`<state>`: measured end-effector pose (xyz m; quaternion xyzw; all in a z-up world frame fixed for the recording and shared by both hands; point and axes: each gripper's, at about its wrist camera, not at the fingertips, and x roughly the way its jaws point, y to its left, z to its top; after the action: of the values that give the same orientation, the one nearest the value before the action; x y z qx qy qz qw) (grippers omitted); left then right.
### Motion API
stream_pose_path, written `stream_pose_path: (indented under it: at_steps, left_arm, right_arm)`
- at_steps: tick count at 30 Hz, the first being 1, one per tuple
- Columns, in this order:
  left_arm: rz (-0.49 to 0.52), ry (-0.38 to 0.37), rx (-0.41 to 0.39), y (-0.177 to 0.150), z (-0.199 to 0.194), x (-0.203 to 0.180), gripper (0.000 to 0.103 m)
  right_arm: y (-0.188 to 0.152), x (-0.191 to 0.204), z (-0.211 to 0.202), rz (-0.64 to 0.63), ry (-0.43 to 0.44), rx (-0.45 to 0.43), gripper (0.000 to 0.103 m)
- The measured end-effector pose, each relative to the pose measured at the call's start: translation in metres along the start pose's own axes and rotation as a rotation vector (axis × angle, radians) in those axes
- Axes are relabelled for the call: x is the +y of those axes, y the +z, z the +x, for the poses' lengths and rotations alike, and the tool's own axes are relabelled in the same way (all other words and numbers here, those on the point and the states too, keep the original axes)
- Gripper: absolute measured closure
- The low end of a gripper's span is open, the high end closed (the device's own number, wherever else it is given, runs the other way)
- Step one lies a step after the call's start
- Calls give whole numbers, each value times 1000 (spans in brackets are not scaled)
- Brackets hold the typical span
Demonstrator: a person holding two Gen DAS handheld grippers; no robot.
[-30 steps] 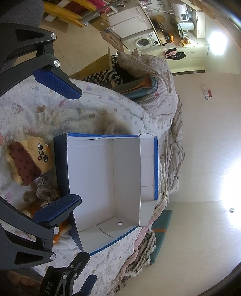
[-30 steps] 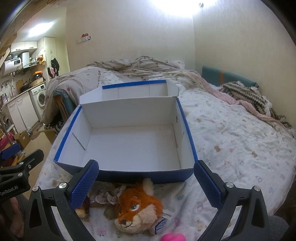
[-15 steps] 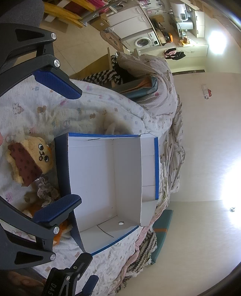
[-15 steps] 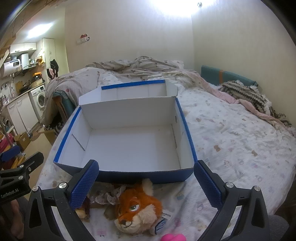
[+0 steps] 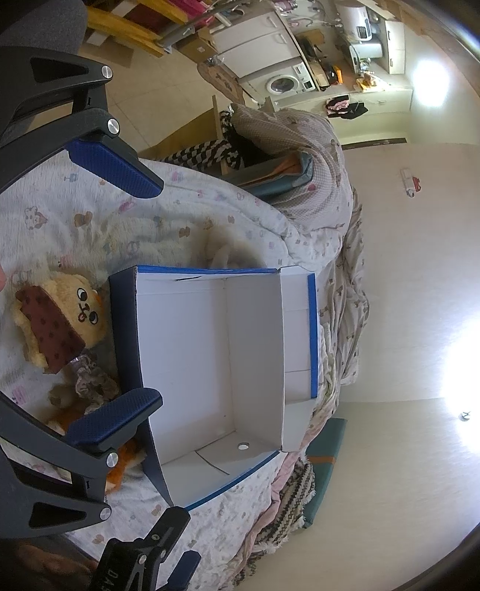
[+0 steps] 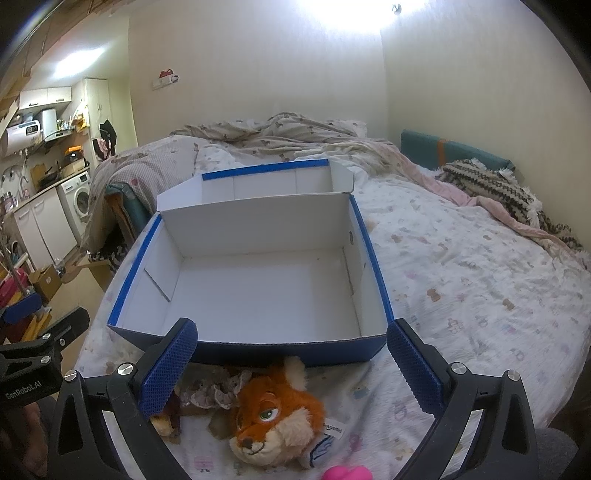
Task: Organize soft objects
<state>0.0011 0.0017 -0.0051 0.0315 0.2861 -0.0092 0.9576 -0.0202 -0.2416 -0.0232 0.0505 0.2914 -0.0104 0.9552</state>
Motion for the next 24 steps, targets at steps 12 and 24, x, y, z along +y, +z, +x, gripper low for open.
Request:
stream_pose_path:
  at_steps: [12,24]
  left_arm:
    - [1,2,-1,-1,0,0,1]
    - [9,6,2,-1,-1,-2,1]
  right_arm:
    - [0,0,1,2,0,0,0]
    - [0,0,0,7,0,1,0]
